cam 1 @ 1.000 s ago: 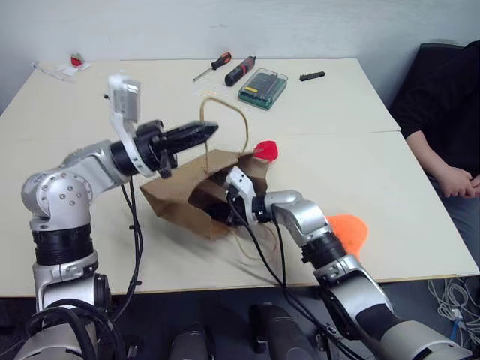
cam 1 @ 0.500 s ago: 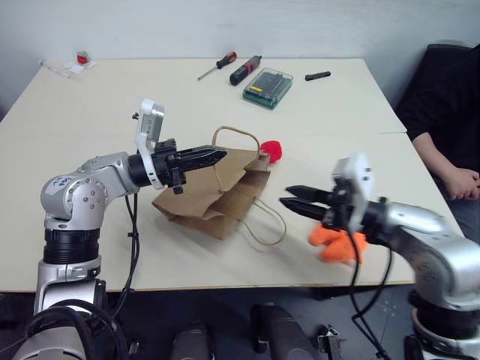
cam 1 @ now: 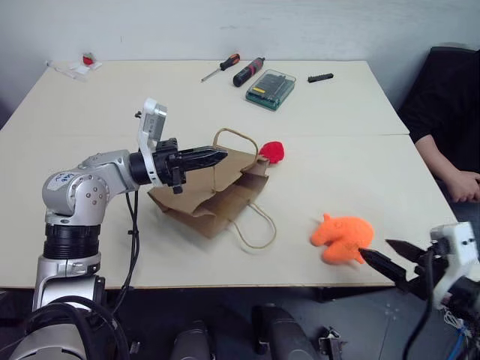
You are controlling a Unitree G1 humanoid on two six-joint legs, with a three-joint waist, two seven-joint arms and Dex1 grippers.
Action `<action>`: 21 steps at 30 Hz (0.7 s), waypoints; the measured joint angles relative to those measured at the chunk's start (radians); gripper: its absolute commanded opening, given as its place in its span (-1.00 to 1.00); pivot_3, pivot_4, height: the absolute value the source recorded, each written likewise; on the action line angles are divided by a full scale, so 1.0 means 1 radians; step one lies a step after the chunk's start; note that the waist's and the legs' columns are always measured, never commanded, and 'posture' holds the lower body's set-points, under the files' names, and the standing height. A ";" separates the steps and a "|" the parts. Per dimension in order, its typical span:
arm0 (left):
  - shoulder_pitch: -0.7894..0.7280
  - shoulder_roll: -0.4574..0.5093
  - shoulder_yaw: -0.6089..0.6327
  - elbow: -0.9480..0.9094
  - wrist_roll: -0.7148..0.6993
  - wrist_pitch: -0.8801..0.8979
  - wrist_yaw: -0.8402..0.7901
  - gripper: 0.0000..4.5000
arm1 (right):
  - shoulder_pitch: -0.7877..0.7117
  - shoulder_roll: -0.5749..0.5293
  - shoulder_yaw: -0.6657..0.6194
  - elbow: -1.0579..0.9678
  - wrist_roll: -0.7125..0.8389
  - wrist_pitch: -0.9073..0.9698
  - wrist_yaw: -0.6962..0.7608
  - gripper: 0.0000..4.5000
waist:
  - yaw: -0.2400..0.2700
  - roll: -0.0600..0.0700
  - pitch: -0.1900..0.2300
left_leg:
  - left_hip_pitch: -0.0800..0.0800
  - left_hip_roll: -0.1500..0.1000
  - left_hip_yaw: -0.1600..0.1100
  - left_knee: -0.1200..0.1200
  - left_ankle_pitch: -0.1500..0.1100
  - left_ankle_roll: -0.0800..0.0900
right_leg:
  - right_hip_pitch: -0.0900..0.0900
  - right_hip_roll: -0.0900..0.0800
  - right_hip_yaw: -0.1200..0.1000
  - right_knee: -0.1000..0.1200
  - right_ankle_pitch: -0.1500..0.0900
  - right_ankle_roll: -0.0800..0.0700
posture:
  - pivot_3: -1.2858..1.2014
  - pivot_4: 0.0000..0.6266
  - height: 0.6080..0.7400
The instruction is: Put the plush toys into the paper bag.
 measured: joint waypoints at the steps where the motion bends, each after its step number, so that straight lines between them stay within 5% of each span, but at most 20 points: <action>1: 0.001 0.001 -0.002 -0.002 0.002 0.000 0.000 -1.00 | -0.009 0.006 0.036 0.025 -0.006 -0.003 -0.022 0.99 | 0.001 0.000 0.000 | 0.000 0.000 0.000 0.000 0.000 0.000 | 0.000 0.000 0.000 0.000 0.000 0.000 | 0.03 -0.52 1.00; 5: 0.002 0.004 -0.003 -0.013 0.008 -0.003 0.000 -1.00 | -0.119 0.108 0.082 0.077 0.008 -0.020 -0.112 0.58 | -0.001 0.001 0.001 | 0.000 0.000 0.000 0.000 0.000 0.000 | -0.001 0.000 0.000 0.000 0.000 0.000 | 0.03 -0.52 1.00; 15: 0.041 0.041 0.020 -0.049 0.001 0.005 0.011 -1.00 | -0.114 0.033 0.149 0.086 0.041 -0.102 -0.107 -0.93 | 0.012 0.001 0.000 | -0.001 0.000 0.000 0.000 0.000 0.000 | 0.000 0.000 0.000 -0.001 0.000 0.000 | 0.03 -0.52 1.00; 21: 0.044 0.043 0.017 -0.084 -0.004 0.013 0.007 -1.00 | -0.373 -0.078 0.256 0.067 0.191 -0.046 -0.065 -1.00 | -0.004 0.001 0.001 | 0.000 0.001 0.000 0.000 0.000 -0.001 | -0.001 0.001 0.000 0.000 -0.001 0.000 | 0.03 -0.52 1.00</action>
